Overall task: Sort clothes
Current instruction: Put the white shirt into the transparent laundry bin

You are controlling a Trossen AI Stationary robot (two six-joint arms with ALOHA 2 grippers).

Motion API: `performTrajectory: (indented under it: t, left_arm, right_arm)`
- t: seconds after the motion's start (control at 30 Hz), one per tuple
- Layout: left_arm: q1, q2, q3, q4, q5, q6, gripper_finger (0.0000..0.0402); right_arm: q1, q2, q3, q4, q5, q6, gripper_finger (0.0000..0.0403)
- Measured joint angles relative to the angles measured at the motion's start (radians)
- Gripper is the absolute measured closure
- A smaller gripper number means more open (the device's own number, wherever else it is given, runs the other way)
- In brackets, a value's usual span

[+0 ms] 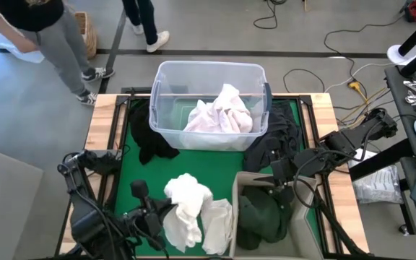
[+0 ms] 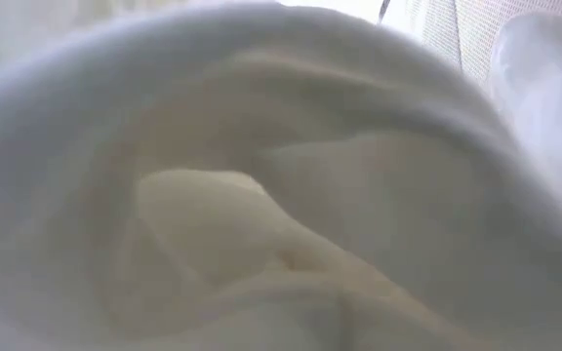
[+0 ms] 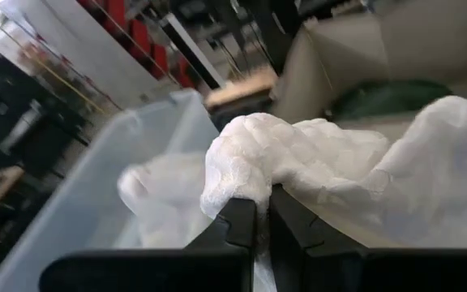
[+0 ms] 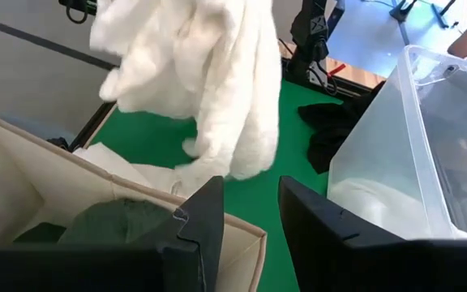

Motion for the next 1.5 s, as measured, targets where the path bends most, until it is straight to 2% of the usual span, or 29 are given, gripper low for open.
performTrajectory:
  t: [0.2,0.57,0.73,0.93,1.1,1.2,1.3,1.5]
  left_arm:
    - [0.007,-0.001,0.115,0.006,-0.114,0.148,0.0401]
    - [0.073,-0.076,0.111,0.102,-0.343,0.458,0.0401]
    - [0.134,-0.125,0.112,0.238,-0.369,0.677,0.0401]
    - [0.236,-0.17,0.111,0.525,-0.37,1.058,0.0401]
    - [0.306,-0.195,0.112,0.946,-0.364,1.514,0.0401]
    - [0.344,-0.223,0.111,1.082,-0.23,1.637,0.0401]
    - [0.383,-0.245,0.112,1.192,-0.181,1.721,0.0401]
    - [0.474,-0.258,0.112,1.249,-0.041,1.825,0.0401]
  right_arm:
    - [0.0,0.0,0.0,0.0,0.0,-0.001,0.0282]
    - [0.0,0.0,0.0,0.0,0.0,-0.003,0.0298]
    - [0.0,0.0,0.0,-0.001,0.0,-0.011,0.0303]
    - [0.0,0.0,0.0,0.0,0.0,-0.011,0.0294]
    - [0.0,0.0,0.0,-0.001,0.0,-0.017,0.0285]
    - [0.0,0.0,0.0,-0.001,0.0,-0.018,0.0282]
    - [0.0,0.0,0.0,-0.001,0.0,-0.018,0.0284]
    - [0.0,0.0,0.0,-0.002,0.0,-0.024,0.0295]
